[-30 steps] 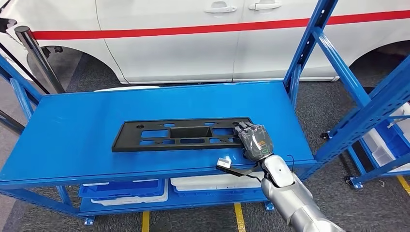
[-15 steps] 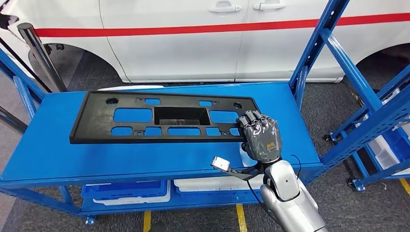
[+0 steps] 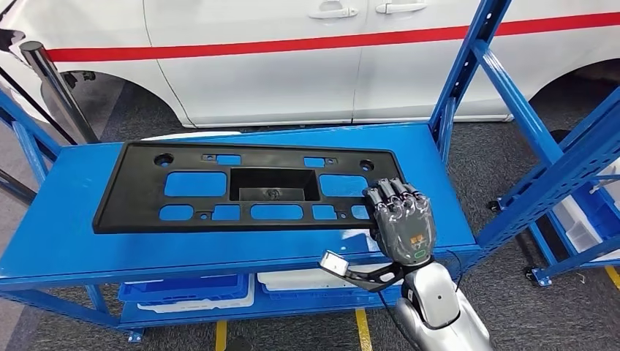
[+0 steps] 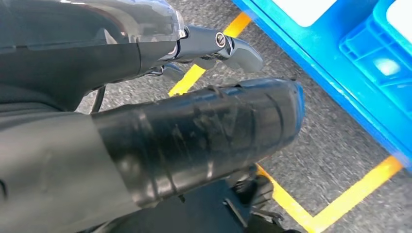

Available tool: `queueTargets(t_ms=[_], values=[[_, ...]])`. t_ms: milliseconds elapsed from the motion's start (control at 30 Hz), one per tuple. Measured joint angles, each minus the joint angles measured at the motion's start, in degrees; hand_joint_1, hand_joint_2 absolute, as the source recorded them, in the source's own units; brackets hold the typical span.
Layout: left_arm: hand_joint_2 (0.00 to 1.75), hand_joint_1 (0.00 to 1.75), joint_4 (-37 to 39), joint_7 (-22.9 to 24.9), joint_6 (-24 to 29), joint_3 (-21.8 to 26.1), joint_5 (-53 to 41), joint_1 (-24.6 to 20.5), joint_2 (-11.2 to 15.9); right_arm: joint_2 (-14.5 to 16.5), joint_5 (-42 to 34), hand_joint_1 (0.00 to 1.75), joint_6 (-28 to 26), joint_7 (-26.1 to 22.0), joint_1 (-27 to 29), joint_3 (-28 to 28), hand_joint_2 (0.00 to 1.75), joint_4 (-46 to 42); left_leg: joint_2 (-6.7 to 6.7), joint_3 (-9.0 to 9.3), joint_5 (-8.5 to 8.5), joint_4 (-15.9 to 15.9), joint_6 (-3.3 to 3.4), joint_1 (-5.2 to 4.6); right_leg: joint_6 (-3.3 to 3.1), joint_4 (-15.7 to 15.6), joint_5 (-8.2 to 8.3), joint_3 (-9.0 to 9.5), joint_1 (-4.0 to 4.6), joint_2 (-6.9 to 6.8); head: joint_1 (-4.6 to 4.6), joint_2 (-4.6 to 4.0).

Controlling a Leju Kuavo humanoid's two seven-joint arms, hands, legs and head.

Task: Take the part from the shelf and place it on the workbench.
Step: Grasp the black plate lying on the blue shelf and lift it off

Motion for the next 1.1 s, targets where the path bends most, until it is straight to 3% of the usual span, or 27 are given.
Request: queueTargets(t_ms=[133,200,267,333,367,433,500,567,667,833,867,933,967,1000,1033,1100], values=[[0.00,0.00,0.0,-1.7,-0.6,0.2,0.9,0.6,0.2,0.7,3.2,1.75,-0.1,0.3,3.7,0.0,1.75,-4.0,-0.08,0.64,0.38,-1.5,1.02,0.09,1.25,0.2,-0.45,-0.02,-0.02,-0.04,0.04,0.00],[0.87,0.00,0.0,-2.8,-0.9,0.5,1.5,0.7,0.3,1.3,4.6,1.75,-0.2,0.7,5.7,0.3,1.75,-5.9,-0.03,1.03,0.78,-2.1,1.67,0.40,1.60,4.1,-3.15,-1.60,-0.05,-0.02,0.09,0.00],[1.75,0.00,0.0,-3.6,-1.2,0.6,2.0,0.9,0.3,1.8,5.2,1.75,-0.3,1.6,7.7,0.8,1.75,-7.3,-0.02,1.02,0.78,-2.2,1.93,0.32,1.85,11.5,-6.76,-4.91,-0.12,-0.02,0.10,0.00],[1.75,0.00,0.0,-4.2,-1.3,0.8,2.4,1.3,0.4,2.2,5.4,1.75,-0.3,2.6,9.4,1.7,1.75,-8.3,-0.03,1.01,0.66,-2.0,1.92,0.29,2.06,15.2,-7.39,-6.62,-0.20,-0.03,0.09,0.00],[1.75,0.00,0.0,-4.4,-1.3,0.8,2.5,1.3,0.4,2.4,5.5,1.75,-0.3,3.0,9.9,2.2,1.75,-8.7,-0.05,1.01,0.55,-1.9,1.84,0.30,2.10,13.7,-6.08,-5.84,-0.28,-0.04,0.10,0.00],[1.75,0.00,0.0,-4.7,-1.4,1.0,2.7,1.4,0.5,2.6,5.5,1.75,-0.3,3.5,10.6,3.4,1.75,-9.2,-0.10,0.97,0.15,-1.3,1.49,0.33,2.00,6.5,-2.70,-2.10,-0.48,-0.04,0.11,0.00],[1.75,0.00,0.0,-4.8,-1.6,1.0,2.9,1.4,0.5,2.7,5.6,1.75,-0.3,3.9,11.0,4.6,1.75,-9.6,-0.14,0.77,-0.30,-0.6,0.88,0.15,1.55,1.3,-1.24,0.53,-0.37,0.04,0.08,0.00],[1.75,0.00,0.0,-4.9,-1.7,1.0,3.1,1.5,0.5,2.8,5.6,1.75,-0.3,4.4,11.3,5.6,1.75,-10.0,-0.14,0.67,-0.40,-0.5,0.21,0.02,0.90,0.6,-1.25,0.77,-0.08,0.13,0.06,0.00],[1.75,0.00,0.0,-4.9,-1.5,1.1,3.1,1.5,0.6,2.9,5.6,1.75,-0.3,5.0,11.4,6.4,1.75,-10.4,-0.11,0.63,-0.72,-0.4,-0.50,0.22,0.00,0.2,-0.95,0.89,-0.31,0.06,0.07,0.00],[1.75,0.00,0.0,-4.9,-1.4,1.1,3.1,1.5,0.6,2.9,5.6,1.75,-0.3,5.0,11.4,6.6,1.75,-10.6,-0.06,0.38,-1.48,0.5,-0.76,0.30,-0.26,0.0,-0.86,1.02,-0.44,0.00,0.06,0.00],[1.75,0.00,0.0,-4.9,-1.4,1.1,3.1,1.5,0.6,3.0,5.6,1.75,-0.3,5.1,11.4,6.7,1.75,-10.6,-0.04,-0.14,-2.31,1.7,-0.88,0.31,-0.38,0.0,-0.85,1.02,-0.45,-0.02,0.03,0.00],[1.75,0.00,0.0,-4.5,-0.5,1.1,3.5,1.6,0.6,3.0,5.5,1.75,-0.3,5.3,11.4,7.0,1.75,-10.6,0.00,-3.69,-5.37,9.5,-1.30,0.41,-0.63,-0.1,-0.85,0.98,-0.34,-0.11,0.00,0.00],[1.75,0.00,0.0,-4.1,0.2,1.1,3.8,1.6,0.6,3.1,5.4,1.75,-0.3,5.4,11.5,7.2,1.75,-10.6,0.00,-4.69,-5.85,11.8,-1.40,0.47,-0.72,0.0,-0.86,0.99,-0.27,-0.13,-0.02,0.00],[1.75,0.00,0.0,-3.6,1.0,1.2,4.1,1.7,0.6,3.1,5.4,1.75,-0.3,5.5,11.5,7.3,1.75,-10.6,0.01,-4.62,-5.12,11.8,-1.36,0.49,-0.74,0.0,-0.87,1.05,-0.19,-0.14,-0.02,0.00],[1.75,0.00,0.0,-3.3,1.5,1.3,4.2,1.6,0.6,3.1,5.4,1.75,-0.3,5.5,11.5,7.3,1.75,-10.6,0.01,-2.58,-3.07,7.5,-1.07,0.46,-0.71,0.0,-0.88,1.14,-0.17,-0.12,-0.02,0.00],[1.75,0.00,0.0,-2.5,2.4,1.4,4.5,1.5,0.6,3.1,5.3,1.75,-0.3,5.5,11.5,7.3,1.75,-10.6,0.00,0.58,-0.87,0.8,-0.48,0.19,-0.36,0.1,-0.90,1.11,0.03,-0.09,-0.01,0.00]])
